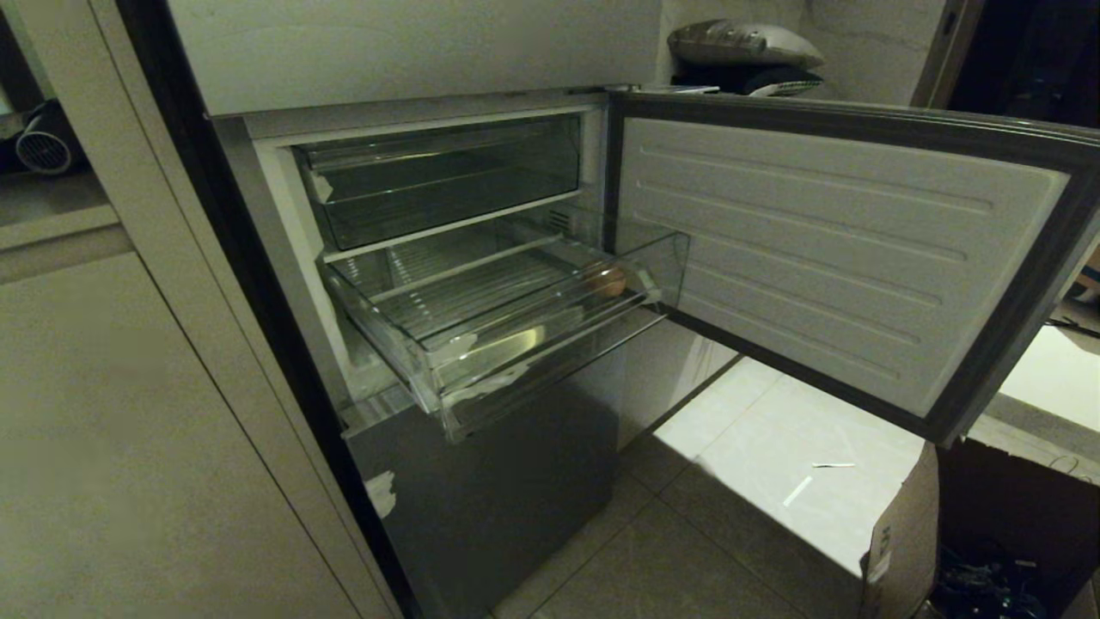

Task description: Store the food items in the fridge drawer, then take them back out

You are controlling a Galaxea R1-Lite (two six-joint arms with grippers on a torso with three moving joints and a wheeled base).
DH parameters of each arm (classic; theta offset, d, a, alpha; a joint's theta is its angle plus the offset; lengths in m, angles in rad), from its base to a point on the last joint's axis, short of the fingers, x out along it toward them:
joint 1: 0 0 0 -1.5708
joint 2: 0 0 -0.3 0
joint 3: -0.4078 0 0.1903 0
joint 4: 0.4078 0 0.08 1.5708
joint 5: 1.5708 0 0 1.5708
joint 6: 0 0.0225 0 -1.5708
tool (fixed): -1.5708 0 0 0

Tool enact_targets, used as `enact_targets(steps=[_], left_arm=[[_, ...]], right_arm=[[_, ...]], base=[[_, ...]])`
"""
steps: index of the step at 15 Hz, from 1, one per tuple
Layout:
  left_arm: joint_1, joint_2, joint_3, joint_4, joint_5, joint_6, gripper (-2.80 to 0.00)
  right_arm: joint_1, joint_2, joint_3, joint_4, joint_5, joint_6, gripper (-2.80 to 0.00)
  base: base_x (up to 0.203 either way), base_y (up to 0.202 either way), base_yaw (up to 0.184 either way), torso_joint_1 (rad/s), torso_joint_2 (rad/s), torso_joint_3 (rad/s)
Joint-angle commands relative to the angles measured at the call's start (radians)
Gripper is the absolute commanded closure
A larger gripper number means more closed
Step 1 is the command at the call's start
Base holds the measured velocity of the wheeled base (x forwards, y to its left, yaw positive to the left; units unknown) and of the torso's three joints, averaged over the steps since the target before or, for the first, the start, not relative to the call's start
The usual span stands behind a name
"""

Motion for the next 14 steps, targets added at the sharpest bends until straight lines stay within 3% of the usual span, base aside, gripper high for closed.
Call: enact_targets(steps=[1,10,11,12,14], left_arm=[[0.000,0.001,0.000,0.000,0.000,0.000,0.00],[0.000,0.001,0.000,0.000,0.000,0.000,0.00],[0.000,0.001,0.000,0.000,0.000,0.000,0.00],[0.000,0.001,0.000,0.000,0.000,0.000,0.00],[0.000,0.001,0.000,0.000,0.000,0.000,0.00]], right_arm=[[0.000,0.033,-0.004,-0.004,0.002,-0.001,-2.80],[-0.004,-0.049,0.021,-0.009,-0.004,0.017,-2.80],[-0.005,-0.089,0.036,-0.008,-0.004,0.027,-2.04],[-0.005,-0.131,0.052,-0.007,-0.005,0.033,0.00],[-0.005,-0.219,0.103,-0.005,-0.005,0.036,0.00]], base=[[0.000,0.000,0.000,0.000,0.00,0.000],[0.000,0.000,0.000,0.000,0.00,0.000],[0.000,0.000,0.000,0.000,0.00,0.000],[0.000,0.000,0.000,0.000,0.00,0.000],[0.000,0.000,0.000,0.000,0.00,0.000]])
